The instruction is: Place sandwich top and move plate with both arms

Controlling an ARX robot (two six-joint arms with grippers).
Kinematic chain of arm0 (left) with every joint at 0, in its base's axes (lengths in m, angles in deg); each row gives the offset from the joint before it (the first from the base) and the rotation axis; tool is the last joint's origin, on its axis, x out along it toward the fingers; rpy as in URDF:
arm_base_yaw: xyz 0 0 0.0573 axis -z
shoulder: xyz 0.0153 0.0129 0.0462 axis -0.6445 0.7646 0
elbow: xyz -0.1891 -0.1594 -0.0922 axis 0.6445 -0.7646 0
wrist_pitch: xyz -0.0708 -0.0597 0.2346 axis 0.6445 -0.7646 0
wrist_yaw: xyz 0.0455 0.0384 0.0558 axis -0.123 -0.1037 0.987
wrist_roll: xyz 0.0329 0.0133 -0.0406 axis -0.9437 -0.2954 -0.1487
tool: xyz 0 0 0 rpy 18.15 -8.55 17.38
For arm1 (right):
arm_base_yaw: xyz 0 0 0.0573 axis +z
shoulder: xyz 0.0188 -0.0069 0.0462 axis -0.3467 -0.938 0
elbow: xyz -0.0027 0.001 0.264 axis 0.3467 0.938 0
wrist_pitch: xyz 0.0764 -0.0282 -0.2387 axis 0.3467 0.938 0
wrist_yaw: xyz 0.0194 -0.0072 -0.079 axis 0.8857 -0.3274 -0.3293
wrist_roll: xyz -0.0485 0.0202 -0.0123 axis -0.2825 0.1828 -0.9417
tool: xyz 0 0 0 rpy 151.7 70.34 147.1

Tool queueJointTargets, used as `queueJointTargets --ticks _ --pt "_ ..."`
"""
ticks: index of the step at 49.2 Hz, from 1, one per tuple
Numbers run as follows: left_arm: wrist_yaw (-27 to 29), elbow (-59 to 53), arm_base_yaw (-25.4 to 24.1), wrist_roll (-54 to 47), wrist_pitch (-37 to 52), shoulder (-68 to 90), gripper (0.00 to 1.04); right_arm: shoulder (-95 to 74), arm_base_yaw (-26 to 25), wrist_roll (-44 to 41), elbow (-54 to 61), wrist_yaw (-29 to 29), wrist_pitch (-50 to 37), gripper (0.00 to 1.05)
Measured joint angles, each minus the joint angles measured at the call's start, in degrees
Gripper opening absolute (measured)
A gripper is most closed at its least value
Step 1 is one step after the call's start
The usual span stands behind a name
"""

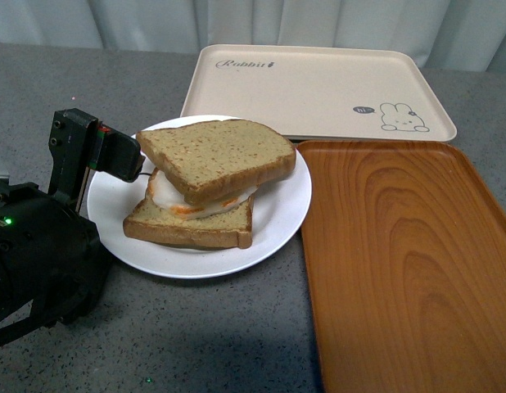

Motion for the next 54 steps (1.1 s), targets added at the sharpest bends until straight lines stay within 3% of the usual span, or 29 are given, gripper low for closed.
queueJointTargets --ticks 3,22,26,40,54 --pt "0.1 0.1 0.0 0.1 -0.2 0.2 0.95 0.0 0.0 0.0 0.0 0.0 0.0 0.96" --pt "-0.2 -0.2 0.6 1.0 1.5 1.9 0.18 0.0 0.0 0.0 0.0 0.0 0.0 0.96" --pt "0.1 -0.3 0.6 0.9 1.7 1.9 0.06 0.0 0.0 0.0 0.0 0.0 0.0 0.96" --pt "0.5 -0.9 -1.9 0.9 1.9 -0.4 0.05 0.0 0.0 0.0 0.0 0.0 0.0 0.96" --pt "0.9 4.8 -3.3 -2.0 -7.1 -4.7 0.05 0.0 0.0 0.0 0.0 0.0 0.0 0.96"
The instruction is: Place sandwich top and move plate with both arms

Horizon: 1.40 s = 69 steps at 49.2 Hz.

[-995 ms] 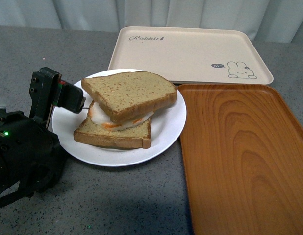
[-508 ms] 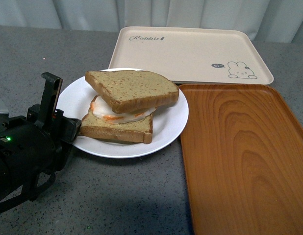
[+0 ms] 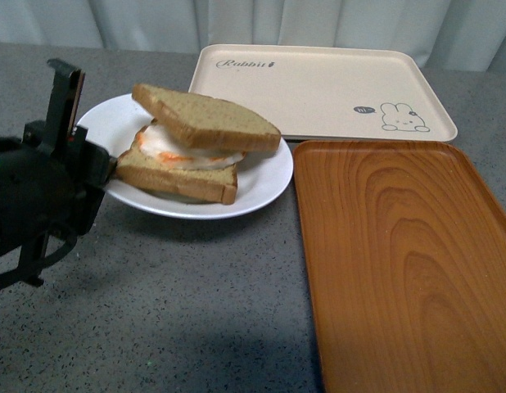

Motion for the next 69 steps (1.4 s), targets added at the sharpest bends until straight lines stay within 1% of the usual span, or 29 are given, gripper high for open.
queueJointTargets --ticks 14,27,34,48,59,62,63,69 --pt "0.6 15.4 -0.2 -3.6 -9.7 0.5 0.05 0.0 0.0 0.0 0.0 0.0 0.0 0.96" --pt "1.5 27.8 2.9 -8.2 -16.8 8.6 0.05 0.0 0.0 0.0 0.0 0.0 0.0 0.96" --pt "1.0 31.9 3.5 -9.2 -19.3 12.2 0.05 0.0 0.0 0.0 0.0 0.0 0.0 0.96" --pt "1.0 39.5 3.2 -9.6 -22.6 17.2 0.05 0.0 0.0 0.0 0.0 0.0 0.0 0.96" --pt "0.0 42.1 2.4 -9.6 -25.0 18.6 0.05 0.0 0.0 0.0 0.0 0.0 0.0 0.96" --pt "0.1 42.6 2.2 -9.8 -25.7 19.0 0.15 0.0 0.0 0.0 0.0 0.0 0.0 0.96" --pt "0.4 42.7 2.0 -10.1 -26.2 19.1 0.21 0.0 0.0 0.0 0.0 0.0 0.0 0.96" --pt "1.4 42.6 1.3 -12.0 -28.4 19.3 0.44 0.0 0.0 0.0 0.0 0.0 0.0 0.96"
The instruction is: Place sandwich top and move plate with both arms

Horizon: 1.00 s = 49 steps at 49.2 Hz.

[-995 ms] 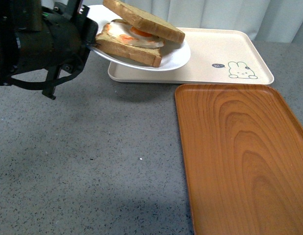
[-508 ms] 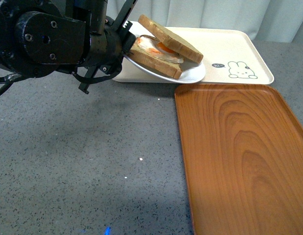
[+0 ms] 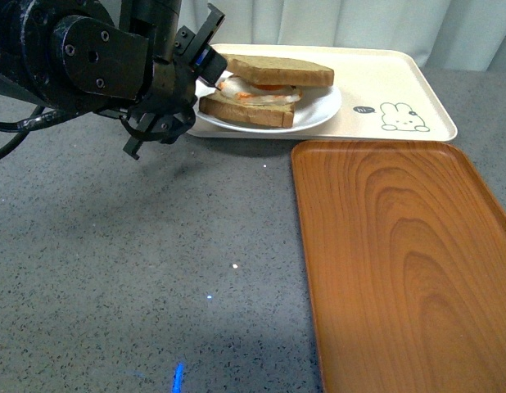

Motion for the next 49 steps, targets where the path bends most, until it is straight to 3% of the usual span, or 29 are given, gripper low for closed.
queueJointTargets --ticks 13,28,31,36,41,49 --pt "2.0 -3.6 -2.7 -8.8 -3.5 -1.4 0.99 0.0 0.0 0.0 0.0 0.0 0.0 0.96" --pt "0.9 -9.1 -7.3 -12.4 -3.2 -7.8 0.98 0.0 0.0 0.0 0.0 0.0 0.0 0.96" --pt "-0.7 -12.6 -8.2 -18.5 6.6 -8.0 0.92 0.0 0.0 0.0 0.0 0.0 0.0 0.96" --pt "-3.9 -23.4 -10.4 -36.9 30.4 -10.1 0.76 0.0 0.0 0.0 0.0 0.0 0.0 0.96" --pt "-6.8 -34.7 -13.5 -52.1 43.8 -18.6 0.58 0.0 0.0 0.0 0.0 0.0 0.0 0.96" --pt "-12.2 -51.4 -20.2 -60.7 42.0 -39.7 0.22 0.0 0.0 0.0 0.0 0.0 0.0 0.96"
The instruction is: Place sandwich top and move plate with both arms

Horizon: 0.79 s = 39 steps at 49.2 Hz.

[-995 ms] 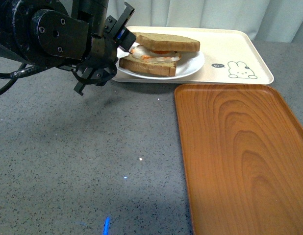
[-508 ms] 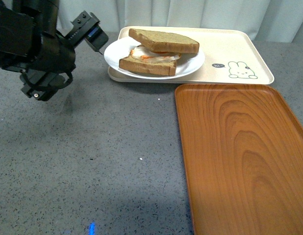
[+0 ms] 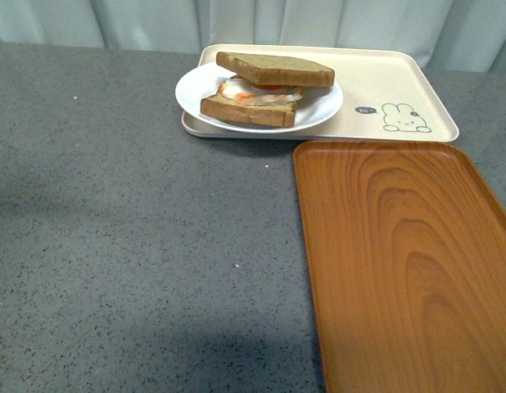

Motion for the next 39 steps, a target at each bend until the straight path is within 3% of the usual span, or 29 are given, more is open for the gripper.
queueJointTargets --ticks 4,11,13,19,21,24,39 --pt "-0.3 -7.7 -0.4 -1.0 -3.9 -9.4 0.04 0.0 0.0 0.0 0.0 0.0 0.0 0.96" --pt "-0.7 -15.2 -0.3 -1.4 -13.8 -25.1 0.04 0.0 0.0 0.0 0.0 0.0 0.0 0.96" --pt "-0.7 -17.3 -0.3 -1.4 -21.2 -32.8 0.04 0.0 0.0 0.0 0.0 0.0 0.0 0.96" --pt "-0.6 -17.9 -0.3 -1.8 -56.2 -70.2 0.04 0.0 0.0 0.0 0.0 0.0 0.0 0.96" --pt "-0.6 -17.9 -0.3 -1.9 -63.4 -79.4 0.04 0.0 0.0 0.0 0.0 0.0 0.0 0.96" --pt "-0.6 -17.9 -0.3 -2.0 -66.7 -84.8 0.04 0.0 0.0 0.0 0.0 0.0 0.0 0.96" --pt "-0.6 -17.9 -0.3 -2.0 -67.2 -86.0 0.04 0.0 0.0 0.0 0.0 0.0 0.0 0.96"
